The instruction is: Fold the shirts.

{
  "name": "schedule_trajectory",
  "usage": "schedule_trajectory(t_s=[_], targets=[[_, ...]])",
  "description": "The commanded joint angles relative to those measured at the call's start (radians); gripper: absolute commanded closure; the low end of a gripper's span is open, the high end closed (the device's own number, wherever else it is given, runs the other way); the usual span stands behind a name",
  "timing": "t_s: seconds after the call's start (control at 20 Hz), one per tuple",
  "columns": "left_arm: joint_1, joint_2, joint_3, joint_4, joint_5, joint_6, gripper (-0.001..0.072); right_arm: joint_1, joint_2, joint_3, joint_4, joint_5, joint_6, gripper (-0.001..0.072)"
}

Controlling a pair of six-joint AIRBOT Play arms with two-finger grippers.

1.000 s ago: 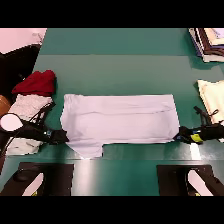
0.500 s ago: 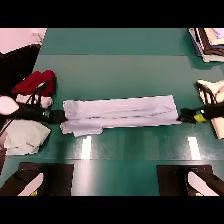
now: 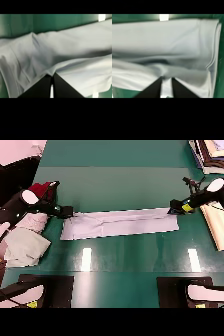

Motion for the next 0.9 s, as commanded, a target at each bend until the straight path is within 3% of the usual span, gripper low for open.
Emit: schedule_trajectory(t_s=[0.0,0.05,0.1,0.15,0.2,0.3,0.35,0.45,0.65,0.85], targets=[[0.0,-0.041,0.032,-0.024,0.058,0.004,0.0248,0.004,-0.078,0.103,0.002,0.01,-0.026,0.0343],[0.0,-0.041,0.05,-0.023,0.033,0.002,0.0201,-0.003,-0.079,0.117,0.004,0.026,-0.052,0.0344],[0.0,-0.041,0.072,-0.022,-0.005,0.002,0.0201,-0.016,-0.074,0.123,0.008,0.051,-0.073,0.0344],[0.0,-0.041,0.096,-0.021,-0.047,0.002,0.0205,-0.04,-0.067,0.119,0.021,0.072,-0.093,0.0344],[0.0,-0.041,0.117,-0.022,-0.089,0.002,0.026,-0.073,-0.056,0.105,0.037,0.085,-0.109,0.0344],[0.0,-0.041,0.145,-0.023,-0.156,0.003,0.0623,-0.166,-0.024,0.041,0.081,0.099,-0.154,0.0344],[0.0,-0.041,0.147,-0.031,-0.17,0.003,0.0687,-0.218,-0.011,0.0,0.108,0.1,-0.171,0.032],[0.0,-0.042,0.146,-0.078,-0.174,0.003,0.0687,-0.322,-0.009,-0.08,0.168,0.095,-0.202,0.0109],[-0.048,-0.044,0.146,-0.135,-0.14,0.0,0.0687,-0.445,-0.097,-0.181,0.314,0.092,-0.303,0.0116],[-0.16,-0.049,0.146,-0.133,-0.072,-0.077,0.0687,-0.396,-0.186,-0.156,0.401,0.098,-0.336,0.0118]])
